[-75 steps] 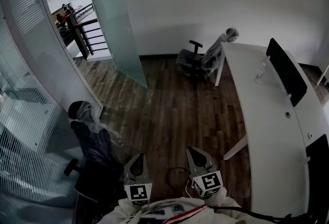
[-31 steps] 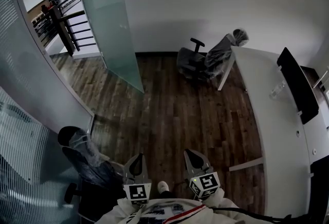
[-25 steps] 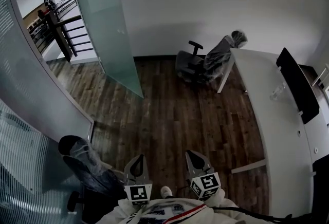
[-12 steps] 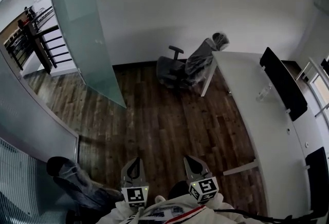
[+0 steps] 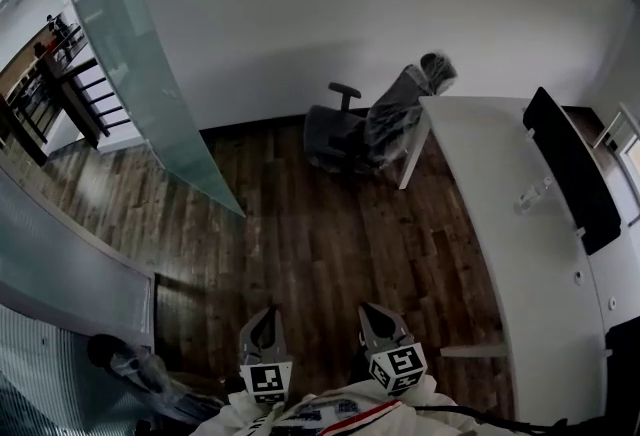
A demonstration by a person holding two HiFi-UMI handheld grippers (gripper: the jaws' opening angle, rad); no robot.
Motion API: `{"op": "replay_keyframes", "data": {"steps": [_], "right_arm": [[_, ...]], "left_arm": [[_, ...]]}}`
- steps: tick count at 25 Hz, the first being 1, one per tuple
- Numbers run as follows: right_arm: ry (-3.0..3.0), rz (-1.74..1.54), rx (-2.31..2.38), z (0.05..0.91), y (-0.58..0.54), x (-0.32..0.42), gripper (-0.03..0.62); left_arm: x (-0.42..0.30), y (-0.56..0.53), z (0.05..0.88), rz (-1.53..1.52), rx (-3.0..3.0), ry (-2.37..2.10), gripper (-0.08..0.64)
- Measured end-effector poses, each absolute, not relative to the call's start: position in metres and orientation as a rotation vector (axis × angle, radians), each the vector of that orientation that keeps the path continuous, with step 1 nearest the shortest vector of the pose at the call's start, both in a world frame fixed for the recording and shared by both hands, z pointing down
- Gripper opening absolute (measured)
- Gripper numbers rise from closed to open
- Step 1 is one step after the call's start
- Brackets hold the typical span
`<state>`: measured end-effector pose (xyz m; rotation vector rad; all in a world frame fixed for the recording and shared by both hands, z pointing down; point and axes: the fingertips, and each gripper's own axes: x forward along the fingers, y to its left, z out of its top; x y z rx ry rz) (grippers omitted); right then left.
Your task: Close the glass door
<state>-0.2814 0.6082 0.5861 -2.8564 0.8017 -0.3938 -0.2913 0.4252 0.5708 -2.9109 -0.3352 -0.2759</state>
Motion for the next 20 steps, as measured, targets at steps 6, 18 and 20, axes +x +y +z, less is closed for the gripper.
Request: {"op": "replay_keyframes", "data": {"steps": [6,18,20], "right_arm": [[0.865,-0.324,-2.853,0.561,0.643,-0.185,0.006],[0.908,-0.323,-2.839,0.562,0.703,-0.100,0.006],[0.904,-0.323,-2.832,0.564,0.713,-0.092,0.006]], "left_arm": [[-0.200,0.470,0.544,-0.258,-2.894,-0.315,0.002],[-0.116,0.524,0.553,-0.252,-2.900,-0.241,0.002],[-0.109,0.535,0.556,-0.268,-2.891,-0.251,0.002]]}}
